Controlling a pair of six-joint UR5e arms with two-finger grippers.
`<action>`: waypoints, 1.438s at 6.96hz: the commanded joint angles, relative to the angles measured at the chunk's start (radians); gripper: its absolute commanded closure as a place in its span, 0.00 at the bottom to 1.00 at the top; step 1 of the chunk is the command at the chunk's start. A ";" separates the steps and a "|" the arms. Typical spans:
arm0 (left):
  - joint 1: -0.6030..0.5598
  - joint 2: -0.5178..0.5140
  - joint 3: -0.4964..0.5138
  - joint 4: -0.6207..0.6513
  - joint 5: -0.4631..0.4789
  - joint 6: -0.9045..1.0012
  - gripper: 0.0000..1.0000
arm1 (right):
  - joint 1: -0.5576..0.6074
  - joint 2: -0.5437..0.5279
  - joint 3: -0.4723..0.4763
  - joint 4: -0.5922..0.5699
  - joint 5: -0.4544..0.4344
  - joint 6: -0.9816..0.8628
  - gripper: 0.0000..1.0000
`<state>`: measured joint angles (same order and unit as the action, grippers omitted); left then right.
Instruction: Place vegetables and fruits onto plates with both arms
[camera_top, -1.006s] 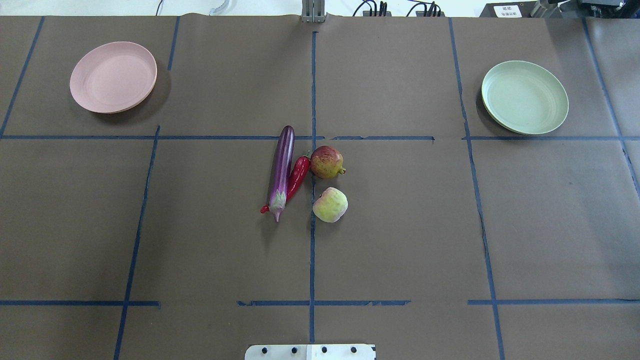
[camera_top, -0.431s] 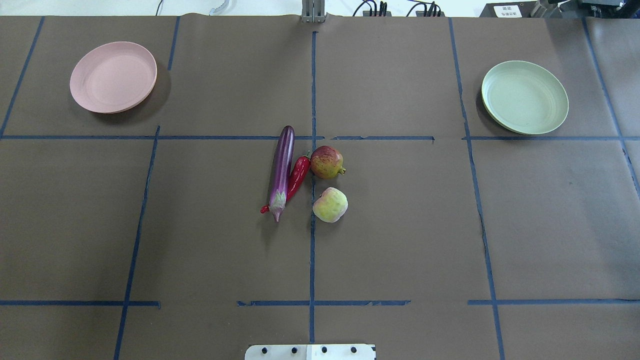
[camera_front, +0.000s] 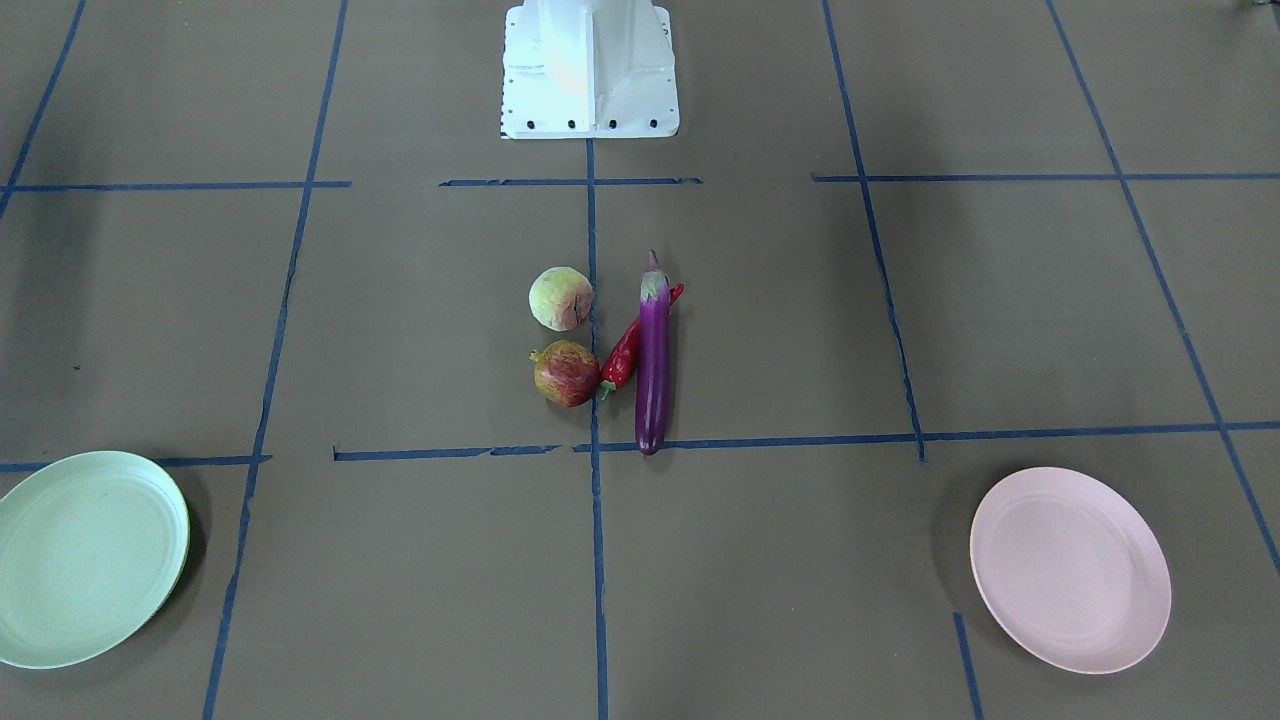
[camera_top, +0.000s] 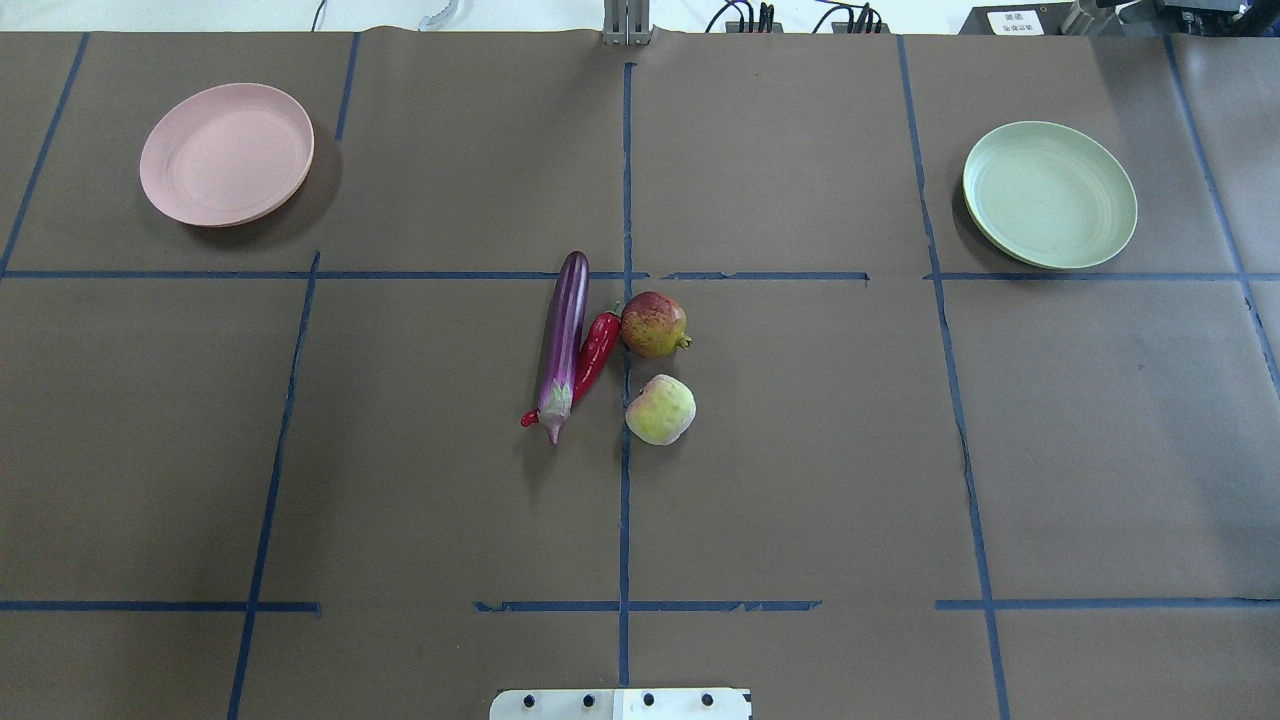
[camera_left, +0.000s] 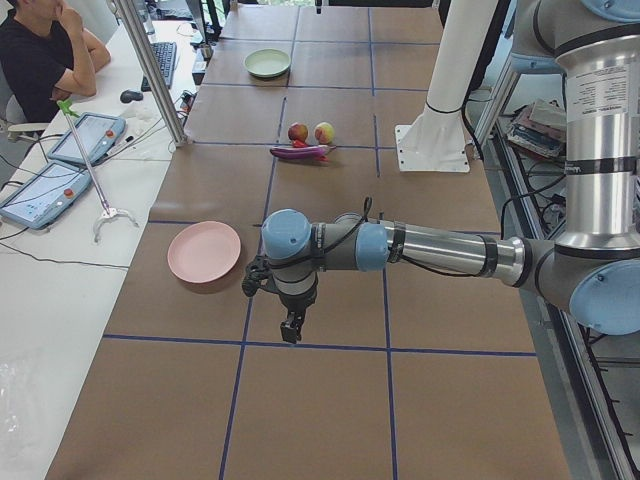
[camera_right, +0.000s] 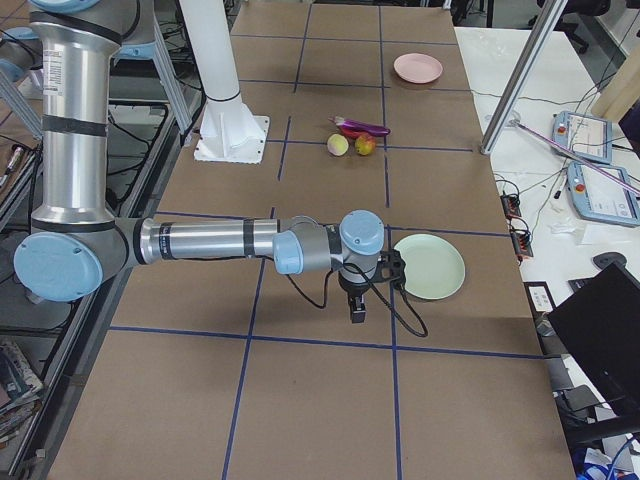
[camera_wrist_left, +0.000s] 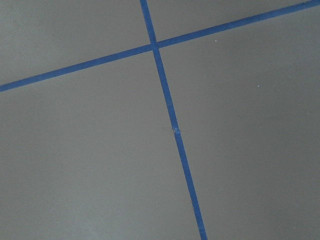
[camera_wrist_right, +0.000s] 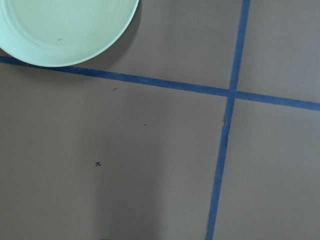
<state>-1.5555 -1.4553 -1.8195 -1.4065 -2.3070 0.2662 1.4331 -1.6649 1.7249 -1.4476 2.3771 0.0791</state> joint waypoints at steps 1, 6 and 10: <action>0.000 0.000 0.000 0.000 0.001 -0.001 0.00 | -0.110 0.004 0.048 0.079 0.014 0.241 0.00; 0.000 0.001 0.000 -0.003 -0.006 -0.002 0.00 | -0.409 0.275 0.065 0.250 -0.090 0.985 0.00; 0.002 -0.004 0.003 -0.003 -0.003 -0.002 0.00 | -0.823 0.546 0.062 0.198 -0.384 1.588 0.00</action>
<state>-1.5544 -1.4573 -1.8188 -1.4097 -2.3129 0.2627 0.7310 -1.1965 1.7873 -1.2196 2.0967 1.4855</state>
